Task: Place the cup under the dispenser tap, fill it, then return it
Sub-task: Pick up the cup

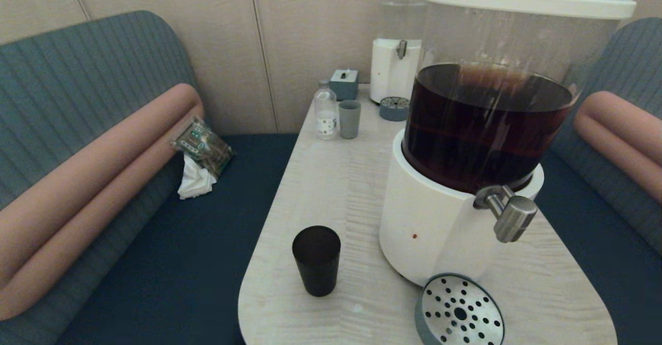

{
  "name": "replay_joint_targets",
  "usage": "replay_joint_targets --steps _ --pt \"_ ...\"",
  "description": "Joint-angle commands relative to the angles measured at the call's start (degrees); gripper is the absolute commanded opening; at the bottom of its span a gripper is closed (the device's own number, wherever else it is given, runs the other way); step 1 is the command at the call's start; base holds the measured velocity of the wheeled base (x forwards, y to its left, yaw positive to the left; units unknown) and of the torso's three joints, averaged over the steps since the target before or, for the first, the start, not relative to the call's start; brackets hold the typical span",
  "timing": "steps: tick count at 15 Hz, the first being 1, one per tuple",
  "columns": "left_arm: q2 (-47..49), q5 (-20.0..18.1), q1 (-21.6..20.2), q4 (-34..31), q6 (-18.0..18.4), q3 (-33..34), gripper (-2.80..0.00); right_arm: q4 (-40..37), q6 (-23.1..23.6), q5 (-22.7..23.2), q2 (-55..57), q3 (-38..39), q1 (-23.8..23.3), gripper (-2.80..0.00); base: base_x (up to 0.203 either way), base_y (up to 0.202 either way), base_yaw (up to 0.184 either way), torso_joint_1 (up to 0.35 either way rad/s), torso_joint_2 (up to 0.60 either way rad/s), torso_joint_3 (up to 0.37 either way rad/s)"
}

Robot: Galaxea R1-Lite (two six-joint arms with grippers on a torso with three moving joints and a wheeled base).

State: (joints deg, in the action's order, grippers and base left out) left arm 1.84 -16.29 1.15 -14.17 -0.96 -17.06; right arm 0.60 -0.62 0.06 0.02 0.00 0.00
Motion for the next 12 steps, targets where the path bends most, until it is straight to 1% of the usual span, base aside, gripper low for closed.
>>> replay_joint_targets --steps 1,2,3,7,9,10,12 --pt "4.11 -4.91 0.0 0.23 -0.49 -1.3 -2.8 0.02 0.01 0.03 -0.29 0.44 0.0 -2.8 0.0 0.0 0.0 0.0 0.0 0.0" --pt "6.99 -6.41 0.01 1.07 -1.06 -1.97 -2.8 0.02 0.01 0.03 -0.29 0.44 0.0 -2.8 0.0 0.0 0.0 0.0 0.0 0.0" --pt "10.48 -7.09 0.15 2.93 -1.65 -2.62 -2.8 0.02 0.01 0.03 -0.29 0.44 0.0 -2.8 0.0 0.0 0.0 0.0 0.0 0.0" --pt "27.59 -8.09 0.34 18.65 -3.61 -3.72 -2.8 0.02 0.01 0.03 -0.29 0.44 0.0 -2.8 0.0 0.0 0.0 0.0 0.0 0.0" --pt "34.25 -8.99 0.4 25.81 -3.74 -3.37 -2.8 0.02 0.01 0.03 -0.29 0.44 0.0 -2.8 0.0 0.0 0.0 0.0 0.0 0.0" --pt "36.78 -10.28 0.41 28.99 -3.63 -2.53 -2.8 0.02 0.01 0.03 -0.29 0.44 0.0 -2.8 0.0 0.0 0.0 0.0 0.0 0.0" --pt "41.8 -11.71 0.41 34.04 -3.0 -0.42 -2.8 0.02 0.01 0.03 -0.29 0.44 0.0 -2.8 0.0 0.0 0.0 0.0 0.0 0.0"
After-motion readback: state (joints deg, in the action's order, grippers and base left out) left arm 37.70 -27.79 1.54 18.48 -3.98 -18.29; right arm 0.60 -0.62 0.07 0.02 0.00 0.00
